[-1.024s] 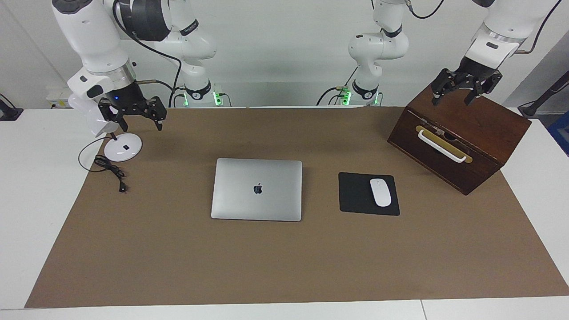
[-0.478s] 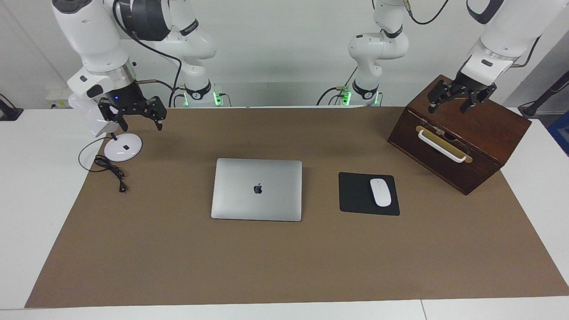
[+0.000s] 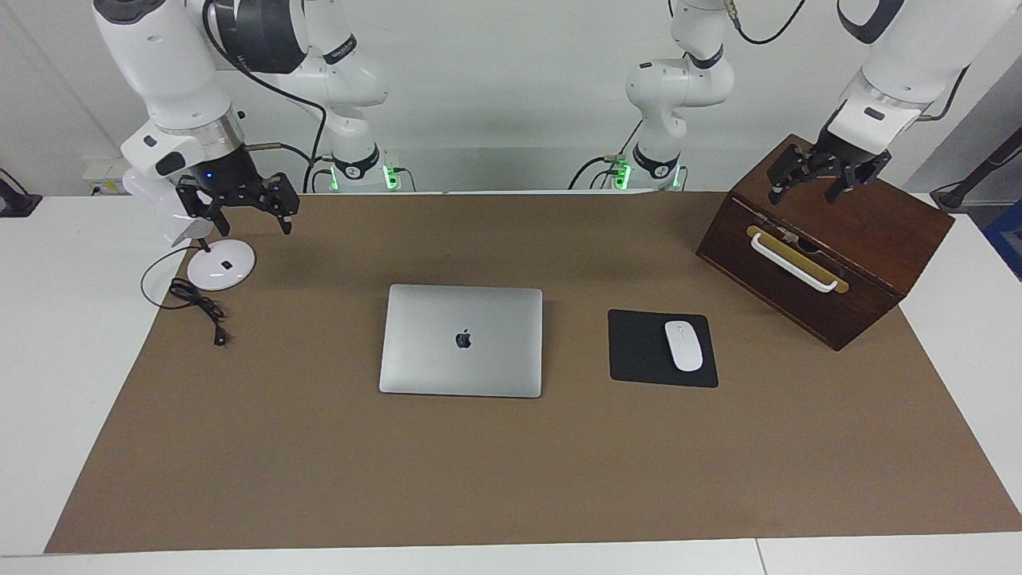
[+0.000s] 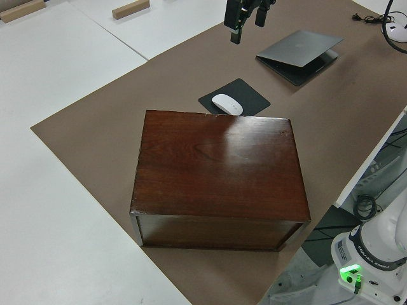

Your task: Close laptop with both arms

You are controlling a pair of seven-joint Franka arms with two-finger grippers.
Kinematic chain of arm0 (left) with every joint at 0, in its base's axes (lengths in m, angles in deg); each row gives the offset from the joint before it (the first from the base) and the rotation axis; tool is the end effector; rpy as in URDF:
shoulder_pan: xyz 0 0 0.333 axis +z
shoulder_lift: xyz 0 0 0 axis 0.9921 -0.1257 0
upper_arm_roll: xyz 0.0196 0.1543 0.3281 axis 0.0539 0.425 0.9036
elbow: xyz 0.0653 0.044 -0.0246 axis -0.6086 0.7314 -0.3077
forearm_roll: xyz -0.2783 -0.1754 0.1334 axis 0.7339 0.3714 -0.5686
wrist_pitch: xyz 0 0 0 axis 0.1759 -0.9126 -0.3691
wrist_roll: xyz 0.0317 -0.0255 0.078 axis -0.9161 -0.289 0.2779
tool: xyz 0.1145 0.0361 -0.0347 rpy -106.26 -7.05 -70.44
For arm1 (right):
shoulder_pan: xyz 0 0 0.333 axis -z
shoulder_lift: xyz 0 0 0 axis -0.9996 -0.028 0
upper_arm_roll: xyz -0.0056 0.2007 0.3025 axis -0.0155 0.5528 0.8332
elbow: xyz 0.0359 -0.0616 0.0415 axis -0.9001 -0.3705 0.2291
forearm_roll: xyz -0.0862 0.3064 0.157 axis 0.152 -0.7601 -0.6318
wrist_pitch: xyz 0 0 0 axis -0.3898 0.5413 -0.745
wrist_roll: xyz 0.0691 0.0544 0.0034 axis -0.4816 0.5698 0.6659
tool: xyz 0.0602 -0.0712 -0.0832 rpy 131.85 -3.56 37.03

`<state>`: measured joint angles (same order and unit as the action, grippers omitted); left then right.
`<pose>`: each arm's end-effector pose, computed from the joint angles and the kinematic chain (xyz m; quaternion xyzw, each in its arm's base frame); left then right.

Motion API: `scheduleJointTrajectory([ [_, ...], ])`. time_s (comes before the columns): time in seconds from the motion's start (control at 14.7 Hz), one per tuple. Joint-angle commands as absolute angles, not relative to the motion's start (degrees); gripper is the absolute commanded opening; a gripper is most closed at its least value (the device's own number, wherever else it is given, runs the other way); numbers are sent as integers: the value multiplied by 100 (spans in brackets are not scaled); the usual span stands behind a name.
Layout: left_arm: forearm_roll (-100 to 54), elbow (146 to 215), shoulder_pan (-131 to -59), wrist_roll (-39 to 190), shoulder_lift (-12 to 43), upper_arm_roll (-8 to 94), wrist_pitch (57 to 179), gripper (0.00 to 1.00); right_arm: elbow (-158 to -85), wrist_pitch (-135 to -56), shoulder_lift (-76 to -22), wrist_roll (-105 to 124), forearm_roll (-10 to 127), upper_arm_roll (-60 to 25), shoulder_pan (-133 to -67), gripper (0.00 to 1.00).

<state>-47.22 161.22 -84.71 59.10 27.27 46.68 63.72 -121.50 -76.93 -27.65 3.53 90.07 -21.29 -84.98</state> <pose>0.4917 -0.0132 0.6642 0.9992 -0.0195 -0.0325 0.0124 0.4893 -0.0029 0.6191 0.9997 0.0145 0.0152 0.0138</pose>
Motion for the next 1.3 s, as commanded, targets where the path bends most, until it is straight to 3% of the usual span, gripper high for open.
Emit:
scheduleJointTrajectory([
  [0.0,-4819,16278,-8506,5988,2791,4644,6414,100,-12219,-7703,-2672,461,8971,-2113,-8426,100],
  [1.23,-4801,16463,-8445,5971,2853,4636,6598,100,-12210,-7738,-2663,462,8971,-2122,-8365,100],
])
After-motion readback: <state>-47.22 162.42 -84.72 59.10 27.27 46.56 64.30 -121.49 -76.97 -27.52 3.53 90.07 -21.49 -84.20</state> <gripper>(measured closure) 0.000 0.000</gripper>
